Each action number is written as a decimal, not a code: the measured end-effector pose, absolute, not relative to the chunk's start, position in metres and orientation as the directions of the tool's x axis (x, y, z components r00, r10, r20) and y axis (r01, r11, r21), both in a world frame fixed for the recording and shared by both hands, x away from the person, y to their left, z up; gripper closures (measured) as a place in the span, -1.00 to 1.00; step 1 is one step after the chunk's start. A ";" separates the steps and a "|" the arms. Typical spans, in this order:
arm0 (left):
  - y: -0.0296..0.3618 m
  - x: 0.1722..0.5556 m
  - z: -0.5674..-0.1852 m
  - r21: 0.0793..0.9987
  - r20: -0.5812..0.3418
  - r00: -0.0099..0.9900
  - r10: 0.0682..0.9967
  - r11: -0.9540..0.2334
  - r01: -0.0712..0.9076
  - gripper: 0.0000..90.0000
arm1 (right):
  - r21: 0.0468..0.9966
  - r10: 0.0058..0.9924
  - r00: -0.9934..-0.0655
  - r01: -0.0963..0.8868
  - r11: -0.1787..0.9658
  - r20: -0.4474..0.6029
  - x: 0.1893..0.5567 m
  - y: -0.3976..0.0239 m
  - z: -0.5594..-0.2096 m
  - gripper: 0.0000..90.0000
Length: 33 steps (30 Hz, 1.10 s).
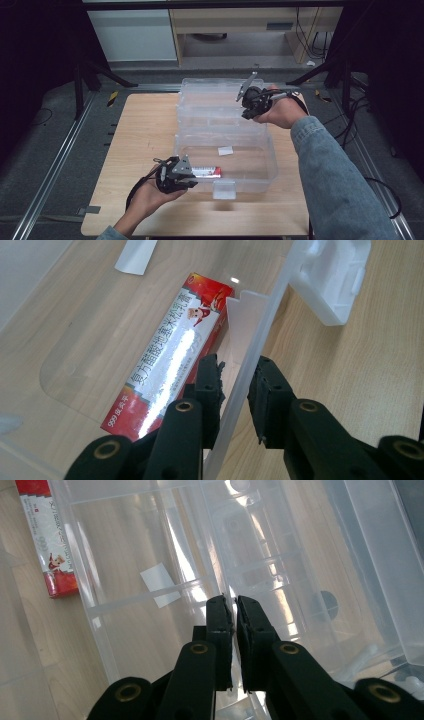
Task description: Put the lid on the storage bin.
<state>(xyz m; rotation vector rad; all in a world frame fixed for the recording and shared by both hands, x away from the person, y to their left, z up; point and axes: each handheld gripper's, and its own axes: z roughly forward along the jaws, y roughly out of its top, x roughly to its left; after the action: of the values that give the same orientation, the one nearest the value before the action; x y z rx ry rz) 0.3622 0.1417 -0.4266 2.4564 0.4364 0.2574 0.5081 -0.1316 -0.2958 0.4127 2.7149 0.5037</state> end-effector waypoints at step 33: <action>0.140 0.360 -0.428 0.613 0.098 0.922 0.374 -0.753 0.241 0.64 | 0.436 0.292 -0.893 0.125 0.891 -0.342 0.440 -0.139 -0.291 0.92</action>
<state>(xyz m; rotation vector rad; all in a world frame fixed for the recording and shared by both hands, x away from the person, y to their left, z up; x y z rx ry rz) 0.3600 0.1400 -0.4276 2.4556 0.4368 0.2843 0.4402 -0.1389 -0.2910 0.3056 2.6531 0.5744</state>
